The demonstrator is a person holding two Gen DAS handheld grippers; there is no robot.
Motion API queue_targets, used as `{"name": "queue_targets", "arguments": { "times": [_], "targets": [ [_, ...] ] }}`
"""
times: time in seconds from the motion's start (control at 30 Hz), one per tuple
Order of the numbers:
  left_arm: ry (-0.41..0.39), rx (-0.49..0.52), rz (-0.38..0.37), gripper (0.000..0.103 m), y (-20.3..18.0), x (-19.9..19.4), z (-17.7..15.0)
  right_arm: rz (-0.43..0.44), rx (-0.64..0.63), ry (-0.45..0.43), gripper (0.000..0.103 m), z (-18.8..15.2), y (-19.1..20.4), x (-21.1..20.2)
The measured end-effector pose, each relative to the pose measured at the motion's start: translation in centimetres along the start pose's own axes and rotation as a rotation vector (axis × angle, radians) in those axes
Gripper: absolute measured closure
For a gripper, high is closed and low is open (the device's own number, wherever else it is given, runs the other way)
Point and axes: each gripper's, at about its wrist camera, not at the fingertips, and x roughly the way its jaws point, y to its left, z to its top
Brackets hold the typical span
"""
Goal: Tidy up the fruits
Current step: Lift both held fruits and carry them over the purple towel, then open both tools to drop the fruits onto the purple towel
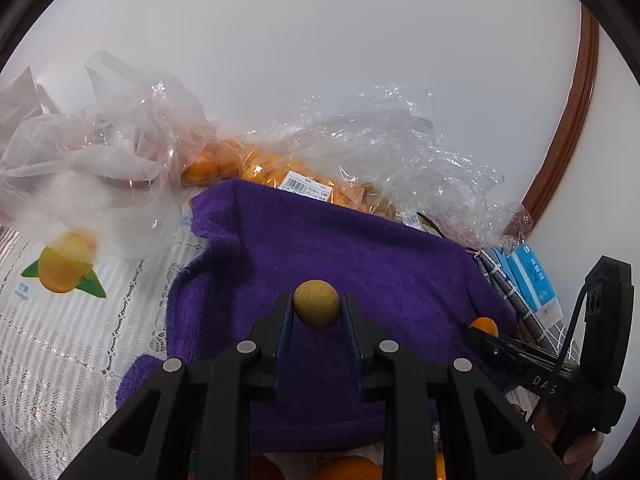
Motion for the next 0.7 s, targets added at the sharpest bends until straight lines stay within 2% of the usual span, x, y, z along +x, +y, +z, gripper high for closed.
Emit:
{"name": "queue_targets", "arguments": {
  "times": [0.1, 0.6, 0.7],
  "targets": [
    [0.023, -0.006, 0.0, 0.08, 0.12, 0.36, -0.05, 0.005, -0.004, 0.009, 0.072, -0.1, 0.14, 0.25],
    [0.023, 0.022, -0.019, 0.08, -0.46, 0.3, -0.2, -0.023, -0.035, 0.014, 0.072, -0.37, 0.53, 0.59],
    [0.033, 0.037, -0.03, 0.08, -0.75, 0.46, -0.24, -0.018, -0.026, 0.008, 0.068, -0.29, 0.38, 0.34]
  ]
}}
